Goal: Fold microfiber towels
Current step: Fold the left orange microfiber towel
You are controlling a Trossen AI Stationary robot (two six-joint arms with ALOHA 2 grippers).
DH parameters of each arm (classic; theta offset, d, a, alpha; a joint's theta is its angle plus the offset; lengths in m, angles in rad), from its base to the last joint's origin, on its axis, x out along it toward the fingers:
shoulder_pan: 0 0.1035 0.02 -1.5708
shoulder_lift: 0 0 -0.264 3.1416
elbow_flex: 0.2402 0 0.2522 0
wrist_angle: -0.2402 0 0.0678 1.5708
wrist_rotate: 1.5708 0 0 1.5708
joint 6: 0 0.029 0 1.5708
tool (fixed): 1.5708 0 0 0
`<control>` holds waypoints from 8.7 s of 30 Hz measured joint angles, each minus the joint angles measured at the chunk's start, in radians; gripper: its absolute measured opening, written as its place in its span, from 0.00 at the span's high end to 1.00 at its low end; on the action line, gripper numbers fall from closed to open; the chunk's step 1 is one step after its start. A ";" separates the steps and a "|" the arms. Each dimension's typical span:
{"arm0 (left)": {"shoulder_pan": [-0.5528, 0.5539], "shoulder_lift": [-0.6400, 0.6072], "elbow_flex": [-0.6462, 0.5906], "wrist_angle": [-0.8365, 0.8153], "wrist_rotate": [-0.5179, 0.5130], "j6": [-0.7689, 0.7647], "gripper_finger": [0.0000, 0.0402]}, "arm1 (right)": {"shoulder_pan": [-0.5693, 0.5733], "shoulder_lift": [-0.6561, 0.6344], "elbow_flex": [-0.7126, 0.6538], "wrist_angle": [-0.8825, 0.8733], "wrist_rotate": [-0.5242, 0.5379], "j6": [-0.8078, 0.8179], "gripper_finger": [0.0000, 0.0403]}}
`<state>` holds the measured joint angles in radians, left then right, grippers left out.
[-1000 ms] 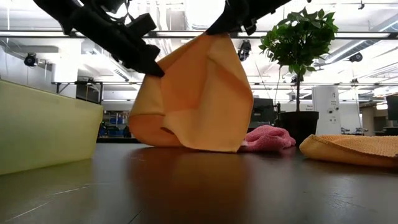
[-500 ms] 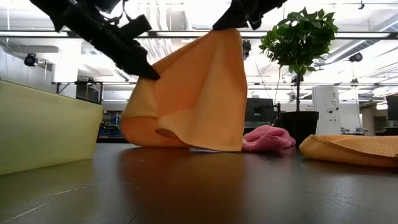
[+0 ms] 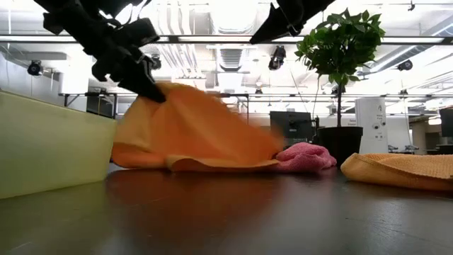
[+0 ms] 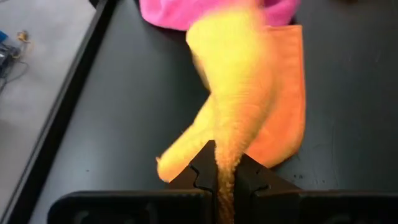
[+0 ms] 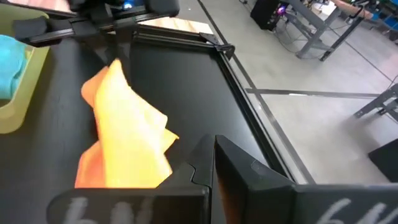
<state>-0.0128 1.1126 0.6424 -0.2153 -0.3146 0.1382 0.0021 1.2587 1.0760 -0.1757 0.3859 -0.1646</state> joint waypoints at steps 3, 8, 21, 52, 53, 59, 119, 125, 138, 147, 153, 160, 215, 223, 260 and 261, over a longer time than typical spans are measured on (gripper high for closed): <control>0.000 -0.017 0.000 0.012 -0.016 0.000 1.00 | 0.000 0.000 0.000 0.001 0.000 0.007 0.98; 0.000 -0.021 0.001 0.077 -0.018 -0.027 1.00 | 0.000 0.016 0.000 0.005 -0.011 0.009 0.98; 0.000 -0.003 0.030 0.161 -0.016 -0.251 1.00 | -0.035 0.253 -0.002 0.287 -0.236 0.003 0.82; -0.016 0.000 0.011 0.161 0.051 -0.542 1.00 | 0.026 0.449 0.010 0.344 -0.229 0.034 0.42; -0.016 0.000 0.010 0.164 0.051 -0.542 1.00 | 0.025 0.458 0.011 0.357 -0.229 0.029 0.42; -0.016 0.000 0.006 0.181 0.049 -0.542 1.00 | 0.004 0.480 0.012 0.409 -0.228 0.023 0.44; -0.014 -0.078 0.055 0.131 0.200 -0.476 1.00 | -0.023 0.261 0.104 0.072 -0.204 -0.163 0.98; 0.001 -0.103 0.055 0.136 0.199 -0.394 0.96 | -0.022 0.272 0.194 -0.155 -0.264 -0.058 0.98; 0.157 0.037 0.037 0.123 0.159 -0.225 0.63 | -0.105 0.394 0.114 -0.264 -0.261 0.087 0.98; 0.131 0.135 0.034 0.180 0.309 -0.158 0.53 | -0.165 0.428 0.075 -0.241 -0.262 0.114 0.98; 0.114 0.293 0.018 0.313 0.260 -0.334 0.53 | -0.167 0.427 0.066 -0.191 -0.262 0.097 0.98; 0.082 0.375 0.064 0.271 0.254 -0.395 0.51 | -0.167 0.426 0.066 -0.181 -0.262 0.094 0.98; 0.184 -0.129 0.336 -0.646 0.032 -0.227 1.00 | -0.242 0.427 0.079 -0.023 -0.386 0.069 0.65; 0.184 -0.117 0.270 -0.643 0.058 -0.264 1.00 | -0.265 0.456 -0.041 0.197 -0.452 0.160 0.60; 0.185 -0.118 0.267 -0.628 0.052 -0.263 1.00 | -0.172 0.542 0.086 -0.007 -0.333 0.061 0.97; 0.185 -0.118 0.267 -0.631 0.049 -0.262 1.00 | -0.172 0.541 0.097 -0.033 -0.332 0.048 0.97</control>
<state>0.1722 0.9943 0.9096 -0.8466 -0.2654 -0.1240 -0.1703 1.7992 1.1726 -0.2085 0.0537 -0.1169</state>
